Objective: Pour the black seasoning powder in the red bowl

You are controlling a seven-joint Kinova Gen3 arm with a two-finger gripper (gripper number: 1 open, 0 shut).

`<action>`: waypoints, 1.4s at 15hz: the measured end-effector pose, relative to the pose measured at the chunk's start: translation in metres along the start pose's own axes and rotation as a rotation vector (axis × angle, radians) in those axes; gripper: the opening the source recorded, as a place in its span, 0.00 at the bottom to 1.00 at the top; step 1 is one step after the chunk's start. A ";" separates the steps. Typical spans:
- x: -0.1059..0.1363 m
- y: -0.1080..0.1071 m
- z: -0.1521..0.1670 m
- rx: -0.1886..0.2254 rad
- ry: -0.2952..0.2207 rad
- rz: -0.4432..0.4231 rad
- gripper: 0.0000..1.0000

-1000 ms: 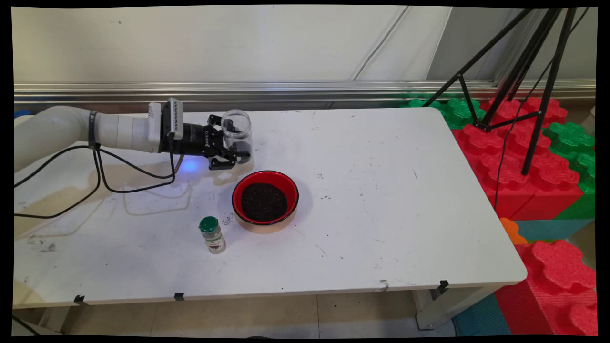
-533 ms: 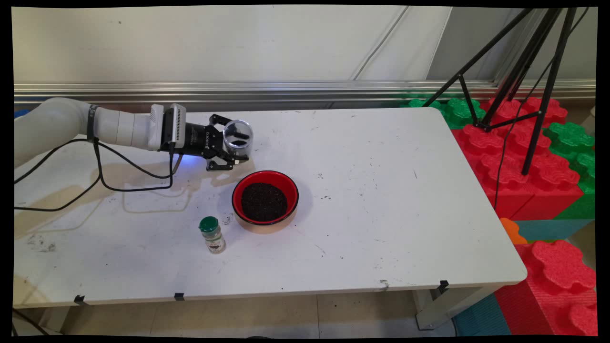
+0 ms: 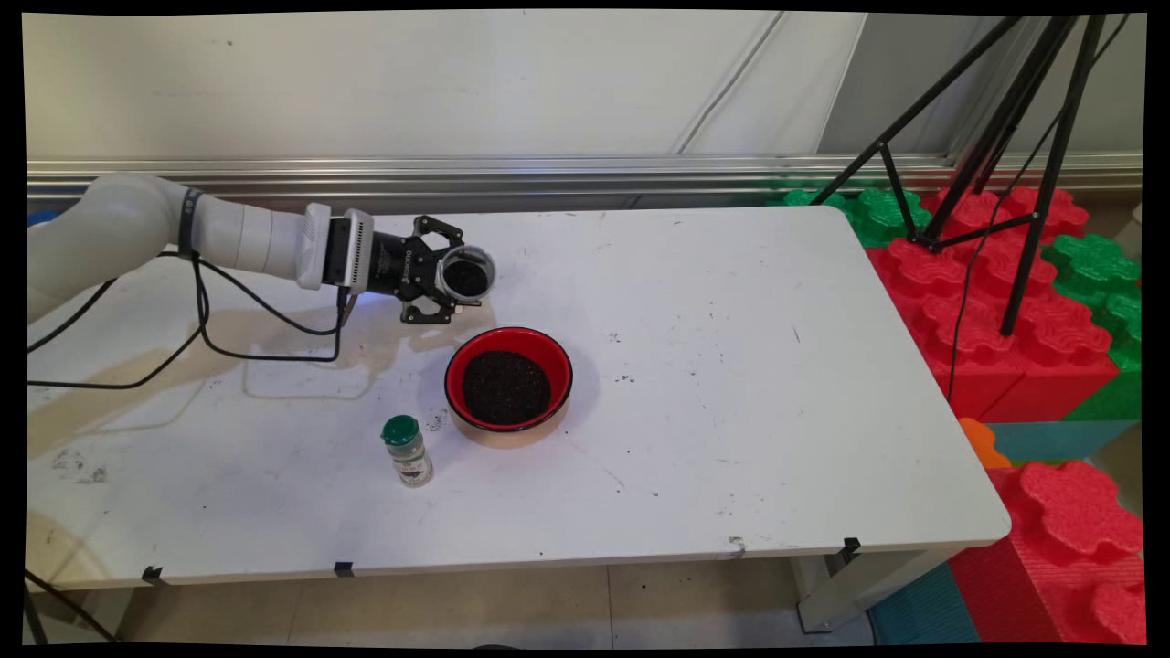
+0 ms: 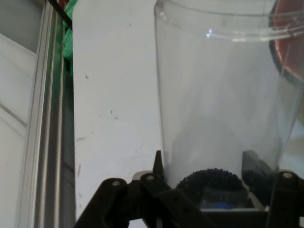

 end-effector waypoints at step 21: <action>0.026 -0.017 0.010 0.003 -0.084 0.491 0.00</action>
